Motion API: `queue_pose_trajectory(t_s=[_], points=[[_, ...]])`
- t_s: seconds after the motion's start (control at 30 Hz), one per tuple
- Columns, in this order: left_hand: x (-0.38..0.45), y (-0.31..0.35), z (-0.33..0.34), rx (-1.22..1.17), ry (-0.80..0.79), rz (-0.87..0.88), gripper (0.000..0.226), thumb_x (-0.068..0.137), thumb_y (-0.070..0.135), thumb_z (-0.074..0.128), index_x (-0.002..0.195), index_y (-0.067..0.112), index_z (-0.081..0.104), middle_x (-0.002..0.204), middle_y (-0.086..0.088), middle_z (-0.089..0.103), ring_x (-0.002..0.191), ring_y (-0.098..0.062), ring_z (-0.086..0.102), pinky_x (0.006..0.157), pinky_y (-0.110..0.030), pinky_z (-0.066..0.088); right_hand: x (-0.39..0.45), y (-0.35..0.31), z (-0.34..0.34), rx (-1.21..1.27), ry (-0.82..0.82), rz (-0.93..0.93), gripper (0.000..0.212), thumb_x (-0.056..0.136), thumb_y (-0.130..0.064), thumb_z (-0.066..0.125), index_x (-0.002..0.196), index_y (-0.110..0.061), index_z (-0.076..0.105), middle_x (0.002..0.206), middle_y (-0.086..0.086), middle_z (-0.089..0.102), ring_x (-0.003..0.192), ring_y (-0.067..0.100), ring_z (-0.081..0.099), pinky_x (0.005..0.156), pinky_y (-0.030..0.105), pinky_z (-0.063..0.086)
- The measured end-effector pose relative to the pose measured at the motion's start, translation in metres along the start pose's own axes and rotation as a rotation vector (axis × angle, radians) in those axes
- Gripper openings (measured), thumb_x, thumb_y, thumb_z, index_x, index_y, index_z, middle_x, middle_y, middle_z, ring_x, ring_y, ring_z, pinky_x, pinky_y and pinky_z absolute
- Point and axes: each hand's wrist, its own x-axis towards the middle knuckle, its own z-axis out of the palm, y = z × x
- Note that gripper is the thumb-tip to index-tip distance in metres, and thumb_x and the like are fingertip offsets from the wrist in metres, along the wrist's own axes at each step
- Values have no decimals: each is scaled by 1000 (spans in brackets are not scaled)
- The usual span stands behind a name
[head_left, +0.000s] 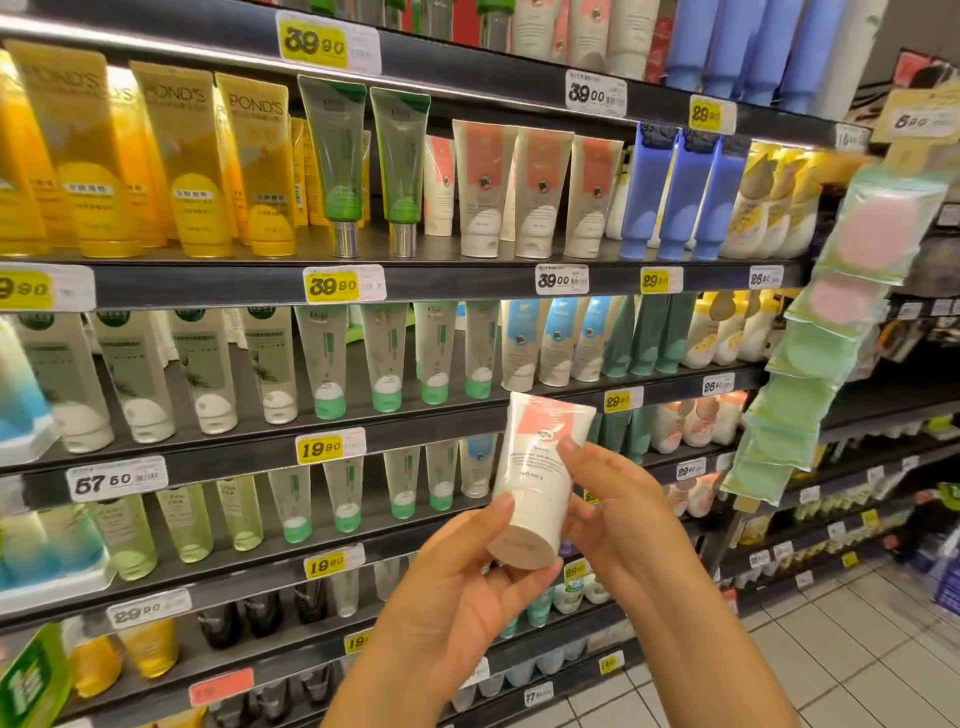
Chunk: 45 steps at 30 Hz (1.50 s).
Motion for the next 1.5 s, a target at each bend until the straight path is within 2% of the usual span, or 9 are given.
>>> queue_pose_trajectory(t_s=[0.13, 0.27, 0.47, 0.63, 0.77, 0.93, 1.13, 1.3, 1.5], points=[[11, 10, 6, 114, -43, 22, 45, 62, 1, 80, 100, -9, 57, 95, -29, 69, 87, -42, 68, 70, -47, 59, 7, -11, 0, 28, -42, -57, 17, 86, -11, 62, 102, -5, 59, 73, 3, 73, 63, 17, 68, 48, 23, 52], [27, 27, 28, 276, -80, 125, 49, 56, 7, 77, 99, -7, 56, 81, -22, 72, 71, -30, 71, 64, -40, 60, 22, -42, 0, -34, -110, -142, 25, 86, -12, 62, 109, -4, 59, 89, 8, 74, 74, 19, 71, 56, 24, 55], [58, 54, 63, 485, -172, 264, 48, 59, 10, 70, 105, 0, 58, 97, -15, 70, 82, -22, 67, 76, -36, 57, 44, -89, 3, -209, -175, -303, 33, 84, -17, 65, 114, -8, 56, 96, 8, 73, 84, 21, 72, 66, 29, 58], [88, 74, 90, 654, -238, 422, 47, 63, 1, 74, 107, 8, 60, 105, -11, 70, 89, -19, 69, 78, -29, 57, 66, -124, 4, -273, -183, -493, 32, 83, -12, 65, 114, -15, 57, 107, 10, 69, 99, 25, 67, 85, 45, 53], [111, 88, 118, 926, -185, 607, 52, 58, 23, 85, 104, 24, 62, 102, 2, 72, 96, -15, 68, 85, -30, 53, 90, -145, 3, -248, -253, -595, 33, 79, -11, 67, 110, -18, 59, 101, 5, 71, 92, 18, 70, 69, 25, 55], [143, 104, 153, 1118, -102, 790, 62, 47, 45, 78, 104, 32, 59, 95, 13, 72, 87, -1, 67, 70, -15, 53, 129, -175, 2, -221, -344, -690, 43, 64, -26, 70, 105, -24, 59, 91, -9, 73, 85, 11, 70, 67, 26, 57], [192, 133, 209, 1222, 6, 1032, 47, 57, 33, 82, 97, 35, 59, 91, 27, 67, 79, 8, 64, 63, -9, 50, 188, -236, 5, -208, -435, -812, 38, 69, -19, 70, 106, -23, 61, 90, -9, 73, 87, 6, 69, 69, 21, 56], [225, 163, 246, 1237, 85, 1083, 47, 58, 36, 82, 100, 32, 62, 87, 21, 71, 79, 3, 67, 60, -15, 53, 232, -287, 13, -319, -493, -917, 25, 83, -12, 65, 106, -22, 62, 96, -6, 72, 86, 5, 69, 72, 23, 57], [238, 208, 277, 1225, 186, 1160, 60, 50, 44, 79, 103, 22, 65, 94, 8, 74, 85, -7, 70, 75, -29, 56, 280, -329, 16, -523, -270, -1103, 34, 85, -20, 65, 118, -18, 57, 108, -1, 63, 91, 5, 61, 84, 24, 52]])
